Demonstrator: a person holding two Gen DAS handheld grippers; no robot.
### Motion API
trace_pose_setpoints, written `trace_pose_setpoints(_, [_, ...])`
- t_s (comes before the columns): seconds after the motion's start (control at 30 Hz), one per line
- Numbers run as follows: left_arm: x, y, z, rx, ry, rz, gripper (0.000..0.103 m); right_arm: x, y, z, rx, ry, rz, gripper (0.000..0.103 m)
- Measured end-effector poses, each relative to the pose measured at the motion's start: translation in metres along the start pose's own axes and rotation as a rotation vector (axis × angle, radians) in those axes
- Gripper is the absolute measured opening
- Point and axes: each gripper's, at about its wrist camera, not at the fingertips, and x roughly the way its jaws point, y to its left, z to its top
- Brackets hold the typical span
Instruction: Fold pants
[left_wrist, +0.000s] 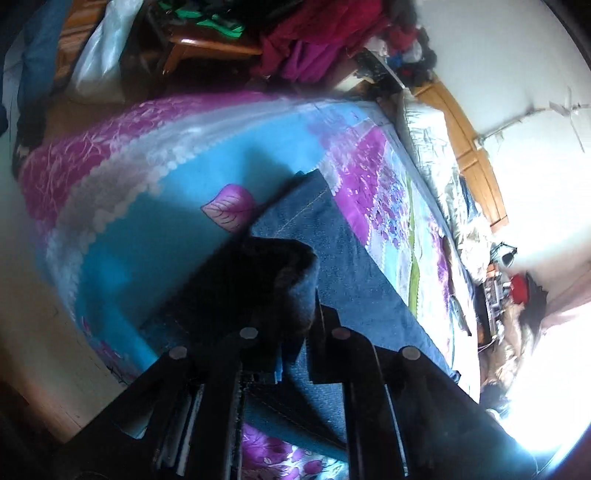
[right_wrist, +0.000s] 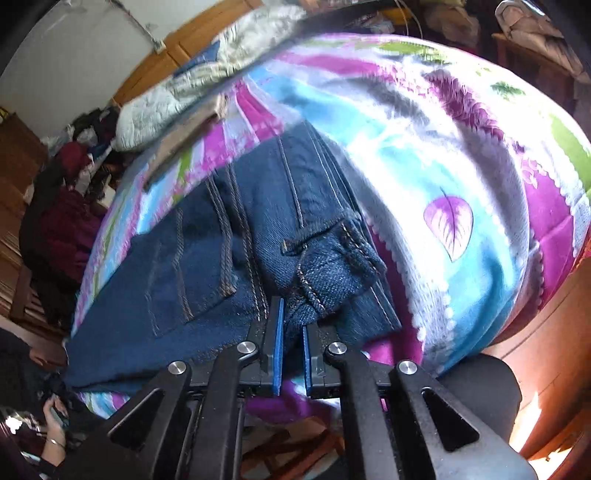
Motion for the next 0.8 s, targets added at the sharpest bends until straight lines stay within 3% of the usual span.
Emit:
trace_pose_setpoints(0.03, [0.005,0.006,0.003,-0.014,0.017,0.038,0.012,0.002,-0.002,0.001,0.017,0.010,0.000,0.008])
trace_pose_setpoints(0.1, [0.010,0.012,0.009,-0.067,0.032,0.016,0.012,-0.009,0.007,0.006,0.016,-0.045,0.002,0.008])
trace_pose_setpoints(0.2, [0.001,0.011,0.013,-0.080,-0.013,0.032,0.017,-0.014,0.017,0.014,-0.019,-0.044,-0.045,0.006])
trace_pose_setpoints(0.37, [0.003,0.010,0.009,-0.162,-0.026,0.025,0.020,-0.054,0.026,0.007,-0.006,-0.179,-0.021,0.004])
trace_pose_setpoints(0.43, [0.004,0.002,0.006,-0.106,-0.027,0.029,0.033,-0.034,0.001,0.001,0.059,-0.102,-0.072,0.004])
trace_pose_setpoints(0.47, [0.007,-0.001,0.005,-0.085,-0.015,0.060,0.035,-0.022,-0.012,-0.006,0.109,-0.064,-0.098,0.004])
trace_pose_setpoints(0.53, [0.014,0.004,0.002,-0.094,0.019,0.091,0.034,-0.023,-0.017,-0.012,0.155,-0.070,-0.093,0.004])
trace_pose_setpoints(0.6, [0.009,0.003,0.002,-0.120,0.007,0.075,0.035,-0.039,-0.005,-0.007,0.060,-0.103,-0.119,0.003])
trace_pose_setpoints(0.63, [0.008,-0.001,0.003,-0.106,0.007,0.055,0.035,-0.040,-0.008,-0.003,0.044,-0.080,-0.124,0.004])
trace_pose_setpoints(0.7, [0.010,-0.008,0.004,-0.068,0.014,0.070,0.036,-0.032,-0.026,-0.008,0.110,-0.029,-0.112,0.004])
trace_pose_setpoints(0.8, [0.017,-0.009,0.001,-0.058,0.031,0.096,0.036,-0.026,-0.031,-0.018,0.139,-0.032,-0.124,0.005])
